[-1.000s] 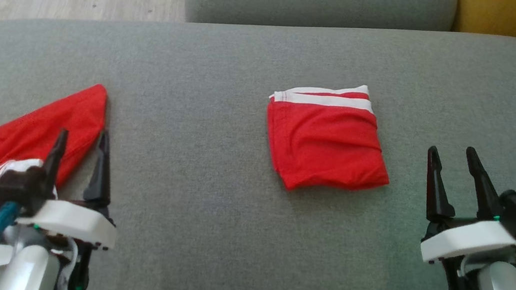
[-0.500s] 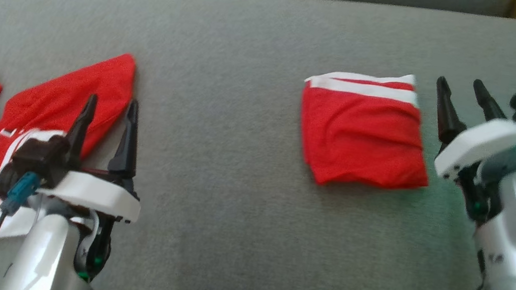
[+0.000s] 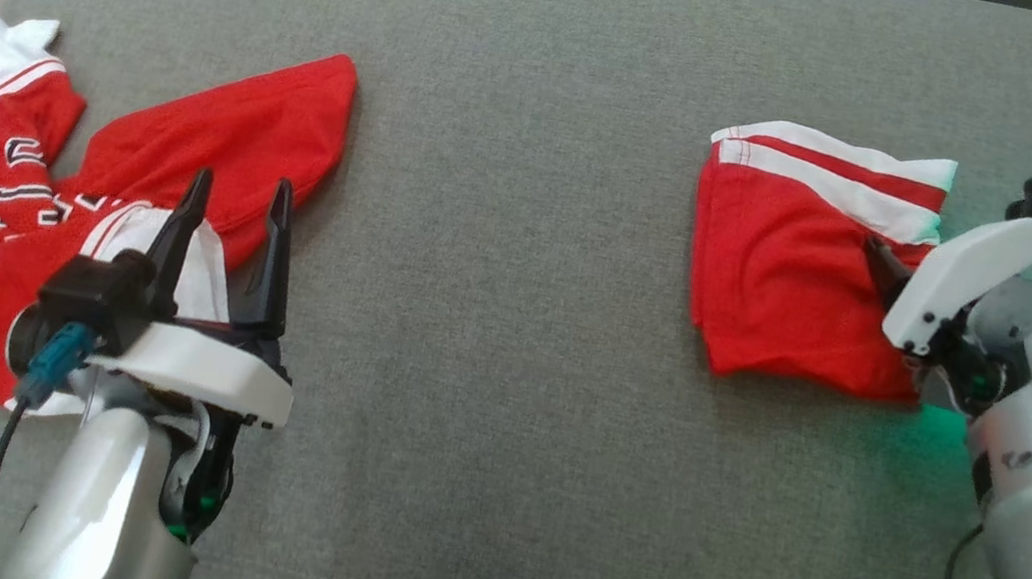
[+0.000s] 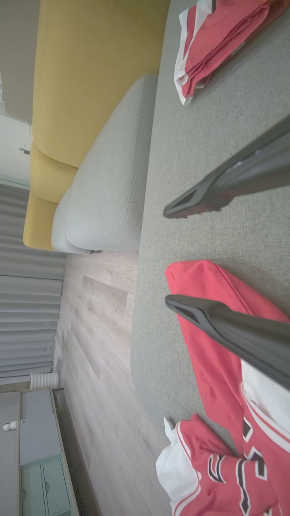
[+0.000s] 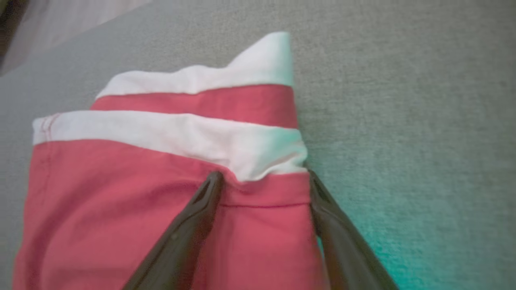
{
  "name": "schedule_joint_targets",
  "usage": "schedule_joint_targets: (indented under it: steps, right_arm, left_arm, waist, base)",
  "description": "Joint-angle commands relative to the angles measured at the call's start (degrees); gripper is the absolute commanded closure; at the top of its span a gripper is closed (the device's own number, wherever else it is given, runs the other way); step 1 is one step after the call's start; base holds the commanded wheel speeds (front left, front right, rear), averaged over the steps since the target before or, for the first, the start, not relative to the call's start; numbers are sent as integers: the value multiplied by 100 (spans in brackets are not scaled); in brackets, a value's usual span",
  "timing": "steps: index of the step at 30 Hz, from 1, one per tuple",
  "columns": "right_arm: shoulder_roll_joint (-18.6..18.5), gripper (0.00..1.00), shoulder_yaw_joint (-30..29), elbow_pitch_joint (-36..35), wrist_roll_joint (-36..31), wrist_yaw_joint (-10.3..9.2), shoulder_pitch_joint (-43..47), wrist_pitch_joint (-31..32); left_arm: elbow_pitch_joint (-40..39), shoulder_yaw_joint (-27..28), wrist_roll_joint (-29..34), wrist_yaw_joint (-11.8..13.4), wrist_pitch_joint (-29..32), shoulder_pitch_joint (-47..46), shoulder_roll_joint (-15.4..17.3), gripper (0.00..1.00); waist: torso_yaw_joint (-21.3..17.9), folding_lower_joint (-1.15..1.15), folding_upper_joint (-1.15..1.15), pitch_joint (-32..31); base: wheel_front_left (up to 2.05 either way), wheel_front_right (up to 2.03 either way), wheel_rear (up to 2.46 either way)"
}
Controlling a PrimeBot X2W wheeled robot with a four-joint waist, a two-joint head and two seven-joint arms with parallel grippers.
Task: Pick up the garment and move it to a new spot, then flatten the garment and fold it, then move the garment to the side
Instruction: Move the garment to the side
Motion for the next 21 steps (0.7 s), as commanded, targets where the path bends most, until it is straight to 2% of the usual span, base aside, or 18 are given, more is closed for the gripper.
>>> schedule_joint_targets:
  steps: [1,2,3,4,5,12,21]
  right_arm:
    - [121,0,129,-52,-2,-4,-58,-80]
    - [128,19,149,-31,13,-4,-57,-131]
    - [150,53,145,-39,58,-4,-56,-229]
    - [160,93,156,-53,80,-4,-59,-342]
    - [152,100,176,-56,85,-4,-69,-436]
    - [77,100,302,-21,128,-4,-252,-943]
    - [33,100,566,56,291,-4,-262,-1146]
  left_arm:
    - [-145,164,77,-20,-45,-274,38,0]
    - [-138,172,82,-22,-45,-271,35,0]
    - [-133,180,89,-20,-45,-263,33,0]
    - [-129,185,97,-19,-45,-251,31,0]
    - [-129,191,104,-21,-45,-242,30,0]
    - [-177,205,139,-101,-45,-220,26,0]
    - [-272,53,222,-228,-45,-183,53,0]
  waist:
    - [4,0,0,-6]
    - [1,0,0,-12]
    - [-11,0,0,-25]
    - [-33,0,0,-47]
    - [-64,0,0,-63]
    - [-517,0,0,-167]
    - [-1560,0,0,-274]
  base:
    - [0,0,0]
    - [0,0,0]
    - [0,0,0]
    - [0,0,0]
    - [0,0,0]
    - [0,0,0]
    - [0,0,0]
